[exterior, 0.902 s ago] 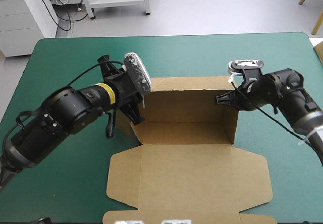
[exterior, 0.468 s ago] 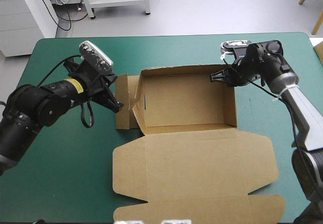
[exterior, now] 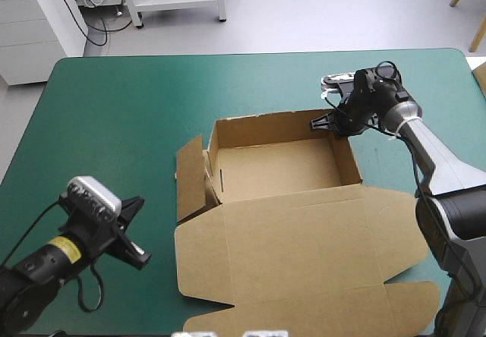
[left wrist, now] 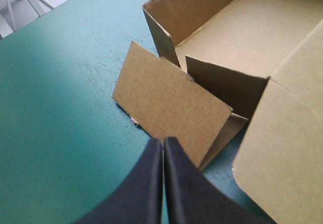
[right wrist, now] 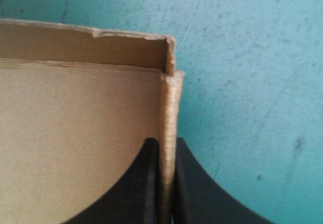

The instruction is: Fold the box

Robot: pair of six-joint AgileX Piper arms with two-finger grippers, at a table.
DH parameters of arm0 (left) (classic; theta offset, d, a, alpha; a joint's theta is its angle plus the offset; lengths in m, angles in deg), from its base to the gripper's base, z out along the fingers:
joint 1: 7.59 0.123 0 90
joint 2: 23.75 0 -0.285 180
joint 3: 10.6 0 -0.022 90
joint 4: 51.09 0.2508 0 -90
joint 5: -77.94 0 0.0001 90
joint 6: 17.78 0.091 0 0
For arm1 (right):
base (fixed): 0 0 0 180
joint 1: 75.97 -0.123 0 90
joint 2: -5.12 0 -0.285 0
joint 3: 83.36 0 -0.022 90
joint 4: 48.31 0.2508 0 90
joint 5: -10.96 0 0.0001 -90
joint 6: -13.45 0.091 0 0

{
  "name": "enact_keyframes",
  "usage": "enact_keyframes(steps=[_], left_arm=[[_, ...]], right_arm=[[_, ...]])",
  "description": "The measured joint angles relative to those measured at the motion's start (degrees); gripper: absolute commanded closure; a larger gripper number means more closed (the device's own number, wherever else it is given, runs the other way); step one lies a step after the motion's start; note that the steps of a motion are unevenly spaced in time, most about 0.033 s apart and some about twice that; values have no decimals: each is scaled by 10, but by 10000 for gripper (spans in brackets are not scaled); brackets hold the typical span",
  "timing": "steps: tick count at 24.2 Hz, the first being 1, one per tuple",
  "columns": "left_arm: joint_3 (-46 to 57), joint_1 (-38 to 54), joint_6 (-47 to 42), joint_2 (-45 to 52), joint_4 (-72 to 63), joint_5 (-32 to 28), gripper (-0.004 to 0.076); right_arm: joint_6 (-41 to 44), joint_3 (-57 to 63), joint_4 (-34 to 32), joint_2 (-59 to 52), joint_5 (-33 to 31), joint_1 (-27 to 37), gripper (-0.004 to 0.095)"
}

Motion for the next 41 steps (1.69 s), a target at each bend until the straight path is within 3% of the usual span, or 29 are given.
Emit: enact_keyframes(steps=[8,9,12,16,27,33,41], left_arm=[[84,0,-3,160,-49,47,731],[91,0,-3,175,-50,52,731],[111,0,-8,210,-51,56,731],[119,0,-19,216,-51,65,731],[119,0,-29,220,-51,93,731],[119,0,-29,220,-51,94,731],[119,0,-29,220,-51,95,731]], right_arm=[[-7,0,1,0,1,0,870],[-8,-2,1,1,0,0,831],[-15,-19,-1,8,-22,0,563],[-17,-56,-1,9,-51,-1,444],[-17,-41,-11,-185,-64,-1,432],[-6,56,-4,-157,-63,-1,434],[-6,95,22,-97,-55,-1,444]])
